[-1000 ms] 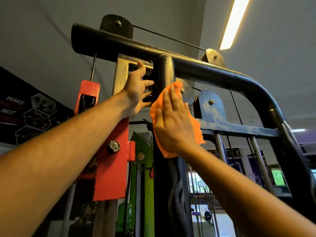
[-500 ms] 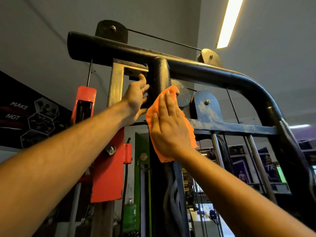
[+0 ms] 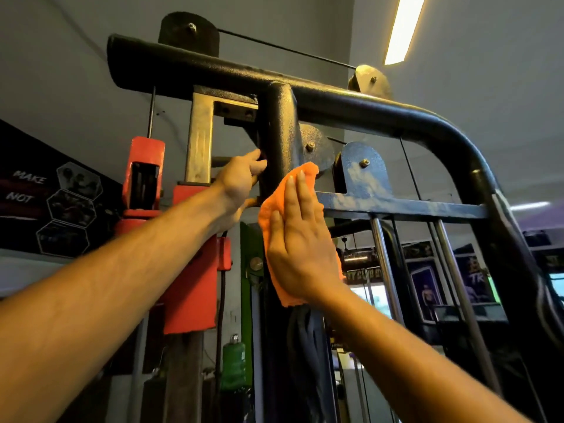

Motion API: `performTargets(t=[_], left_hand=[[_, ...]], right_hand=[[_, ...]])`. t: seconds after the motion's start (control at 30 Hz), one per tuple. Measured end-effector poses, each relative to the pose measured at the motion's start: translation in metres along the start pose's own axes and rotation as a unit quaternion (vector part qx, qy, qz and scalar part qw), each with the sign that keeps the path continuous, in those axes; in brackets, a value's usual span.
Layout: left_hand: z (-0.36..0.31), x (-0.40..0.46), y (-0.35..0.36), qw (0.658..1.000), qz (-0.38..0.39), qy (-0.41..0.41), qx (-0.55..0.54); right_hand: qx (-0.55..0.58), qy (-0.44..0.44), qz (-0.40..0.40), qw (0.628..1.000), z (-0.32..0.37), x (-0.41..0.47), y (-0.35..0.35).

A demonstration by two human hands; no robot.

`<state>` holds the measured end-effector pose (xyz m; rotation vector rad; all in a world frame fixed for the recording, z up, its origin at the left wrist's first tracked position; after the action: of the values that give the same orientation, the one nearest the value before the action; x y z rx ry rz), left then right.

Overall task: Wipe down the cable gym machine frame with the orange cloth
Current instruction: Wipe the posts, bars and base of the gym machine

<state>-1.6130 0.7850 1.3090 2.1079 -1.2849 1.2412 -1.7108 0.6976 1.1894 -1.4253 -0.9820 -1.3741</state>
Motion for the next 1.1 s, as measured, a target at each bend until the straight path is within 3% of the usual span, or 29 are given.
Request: performTargets(t=[0.17, 0.4, 0.53, 0.7, 0.93, 1.1], left_hand=[[-0.004, -0.002, -0.006, 0.999, -0.011, -0.020, 0.041], [0.013, -0.009, -0.002, 0.998, -0.052, -0.012, 0.041], [0.014, -0.012, 0.002, 0.996, -0.080, -0.017, 0.034], [0.012, -0.013, 0.000, 0.996, -0.069, -0.037, 0.033], [0.016, -0.025, 0.003, 0.997, -0.041, -0.050, 0.040], [0.003, -0.032, 0.007, 0.995, -0.037, -0.070, 0.063]], right_hand=[[-0.007, 0.015, -0.019, 1.000, 0.005, 0.029, -0.001], [0.013, 0.010, -0.010, 1.000, 0.002, -0.062, 0.005], [0.000, 0.015, -0.006, 1.000, -0.004, -0.041, 0.006], [0.027, 0.040, -0.015, 0.999, -0.001, -0.006, 0.005], [0.008, 0.036, -0.017, 0.999, -0.002, -0.094, 0.008], [-0.006, 0.057, -0.005, 0.998, 0.001, -0.035, 0.005]])
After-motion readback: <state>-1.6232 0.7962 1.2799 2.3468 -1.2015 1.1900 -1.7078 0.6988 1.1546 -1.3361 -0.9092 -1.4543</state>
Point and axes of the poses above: each hand's wrist, its own x-axis towards the middle knuckle, its own y-axis out of the palm, z = x × y, the point moved 1 cm from there along x, towards the middle knuckle, and after that the axes turned 7 degrees about -x, right-handed, at the moved point
